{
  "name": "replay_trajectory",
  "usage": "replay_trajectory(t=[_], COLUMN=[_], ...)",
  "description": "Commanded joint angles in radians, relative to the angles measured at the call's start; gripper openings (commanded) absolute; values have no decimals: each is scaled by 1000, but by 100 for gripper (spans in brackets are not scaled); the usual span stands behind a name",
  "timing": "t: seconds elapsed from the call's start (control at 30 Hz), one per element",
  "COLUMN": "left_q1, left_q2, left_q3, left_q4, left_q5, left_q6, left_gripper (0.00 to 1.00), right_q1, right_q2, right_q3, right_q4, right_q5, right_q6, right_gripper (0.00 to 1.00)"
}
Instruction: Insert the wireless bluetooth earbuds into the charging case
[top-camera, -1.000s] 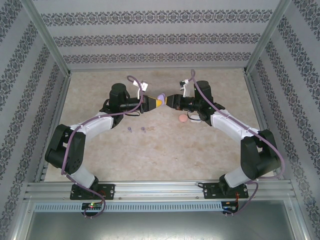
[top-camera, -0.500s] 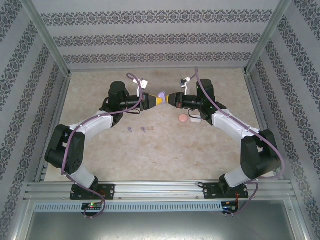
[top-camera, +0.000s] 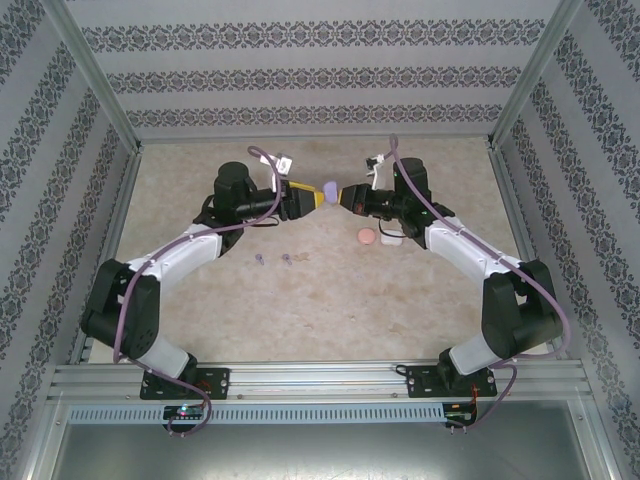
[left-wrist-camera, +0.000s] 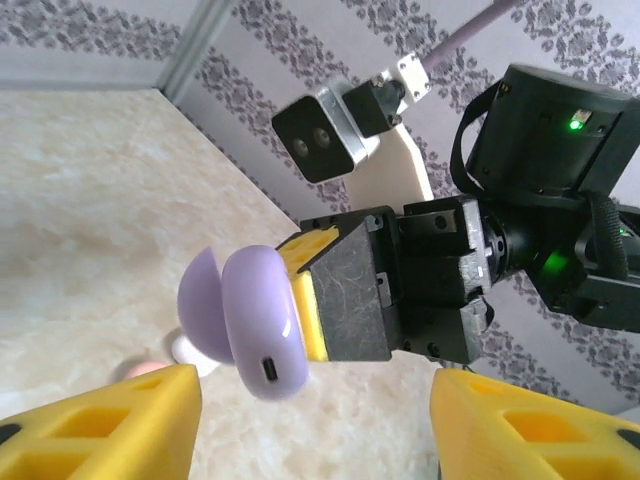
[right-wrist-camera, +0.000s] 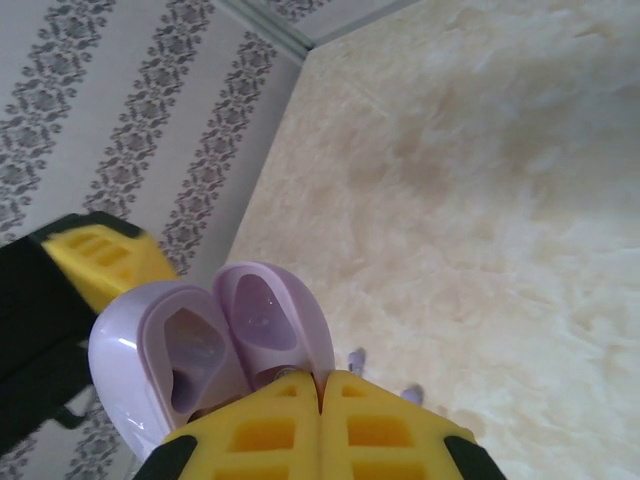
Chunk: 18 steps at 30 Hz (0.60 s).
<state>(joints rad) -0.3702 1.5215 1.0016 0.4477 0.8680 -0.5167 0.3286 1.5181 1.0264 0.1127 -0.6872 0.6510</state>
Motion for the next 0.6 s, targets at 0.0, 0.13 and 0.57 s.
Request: replay_trajectory(t=[0.0, 0.13, 0.57], left_q1=[20, 26, 31], left_q2=[-65, -53, 173], left_q3=[40, 161, 563], left_q4=[-185, -489, -1198], left_q5=[-43, -18, 94], left_q6=[153, 352, 797], left_gripper=[68, 72, 72], right_q1=[-11, -7, 140], right_q2=[-15, 4, 53], right_q3=[58, 111, 300], right_q4=[-101, -222, -602], right_q5=[52, 89, 324], right_q6=[-99, -229, -750], right_gripper=[0, 0, 0])
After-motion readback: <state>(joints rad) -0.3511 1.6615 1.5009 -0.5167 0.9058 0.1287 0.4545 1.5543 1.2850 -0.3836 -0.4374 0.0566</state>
